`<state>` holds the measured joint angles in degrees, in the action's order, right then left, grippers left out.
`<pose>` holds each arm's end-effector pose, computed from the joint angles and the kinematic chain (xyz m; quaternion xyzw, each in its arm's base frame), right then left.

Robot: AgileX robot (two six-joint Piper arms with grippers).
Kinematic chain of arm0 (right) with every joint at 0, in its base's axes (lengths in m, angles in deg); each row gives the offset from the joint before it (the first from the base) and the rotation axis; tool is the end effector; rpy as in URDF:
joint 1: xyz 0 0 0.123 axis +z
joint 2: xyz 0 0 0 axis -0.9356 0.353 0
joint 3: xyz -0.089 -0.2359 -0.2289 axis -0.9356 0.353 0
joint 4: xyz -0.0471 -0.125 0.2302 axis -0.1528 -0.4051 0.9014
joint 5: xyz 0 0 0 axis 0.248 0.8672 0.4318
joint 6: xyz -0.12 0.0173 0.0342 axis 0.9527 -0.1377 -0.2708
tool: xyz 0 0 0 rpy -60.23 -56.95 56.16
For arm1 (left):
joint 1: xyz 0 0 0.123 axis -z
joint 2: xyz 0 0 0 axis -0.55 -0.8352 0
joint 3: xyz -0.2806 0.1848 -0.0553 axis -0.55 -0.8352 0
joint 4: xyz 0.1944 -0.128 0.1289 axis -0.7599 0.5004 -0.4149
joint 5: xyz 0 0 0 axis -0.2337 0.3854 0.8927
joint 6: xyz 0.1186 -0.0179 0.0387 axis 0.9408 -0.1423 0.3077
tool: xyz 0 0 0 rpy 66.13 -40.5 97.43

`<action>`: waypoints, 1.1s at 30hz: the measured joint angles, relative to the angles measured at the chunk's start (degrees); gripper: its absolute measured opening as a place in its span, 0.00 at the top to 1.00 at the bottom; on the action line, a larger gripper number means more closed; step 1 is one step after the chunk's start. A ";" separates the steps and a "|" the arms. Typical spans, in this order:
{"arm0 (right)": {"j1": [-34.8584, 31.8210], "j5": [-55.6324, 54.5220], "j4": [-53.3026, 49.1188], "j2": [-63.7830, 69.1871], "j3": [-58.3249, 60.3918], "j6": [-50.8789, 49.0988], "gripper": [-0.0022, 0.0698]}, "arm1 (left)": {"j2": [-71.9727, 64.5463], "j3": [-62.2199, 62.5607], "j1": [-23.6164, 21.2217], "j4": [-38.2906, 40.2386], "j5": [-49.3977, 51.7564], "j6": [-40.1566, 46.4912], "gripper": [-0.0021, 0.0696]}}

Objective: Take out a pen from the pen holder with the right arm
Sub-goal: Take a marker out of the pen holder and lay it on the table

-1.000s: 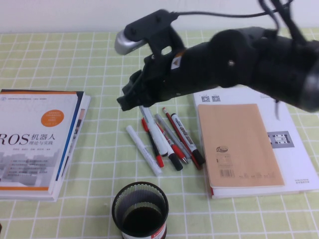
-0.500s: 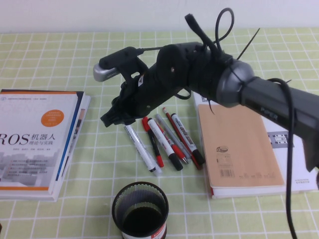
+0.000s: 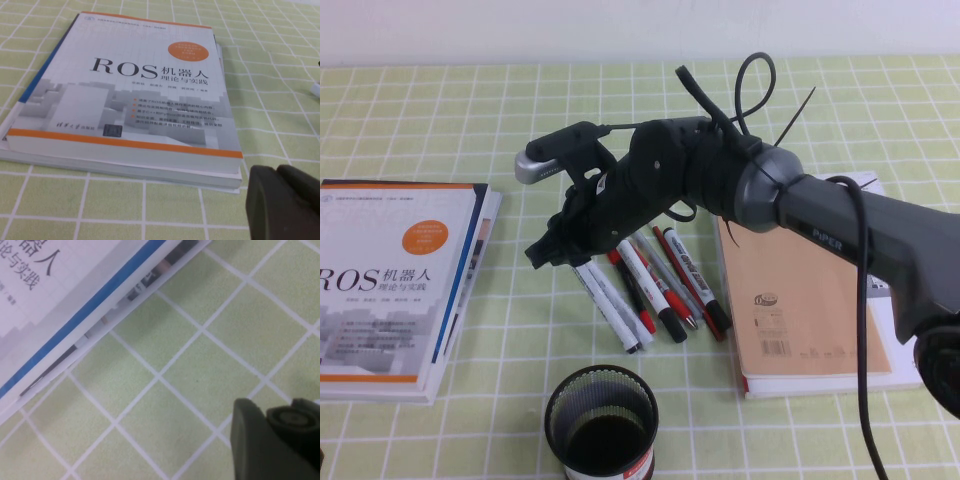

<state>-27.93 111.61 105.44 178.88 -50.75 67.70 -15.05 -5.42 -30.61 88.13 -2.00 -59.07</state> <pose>0.4218 0.4090 0.2230 -0.3395 0.8766 0.2213 0.2597 0.0437 -0.0098 0.1580 0.0062 0.8071 -0.0611 0.5872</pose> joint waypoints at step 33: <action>-1.33 -3.66 -4.47 -32.89 29.61 0.00 0.98 | 0.00 0.00 0.00 0.00 0.00 0.00 0.98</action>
<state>-29.27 107.94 100.97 145.99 -21.14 67.70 -15.05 -5.42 -30.61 88.13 -2.00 -59.07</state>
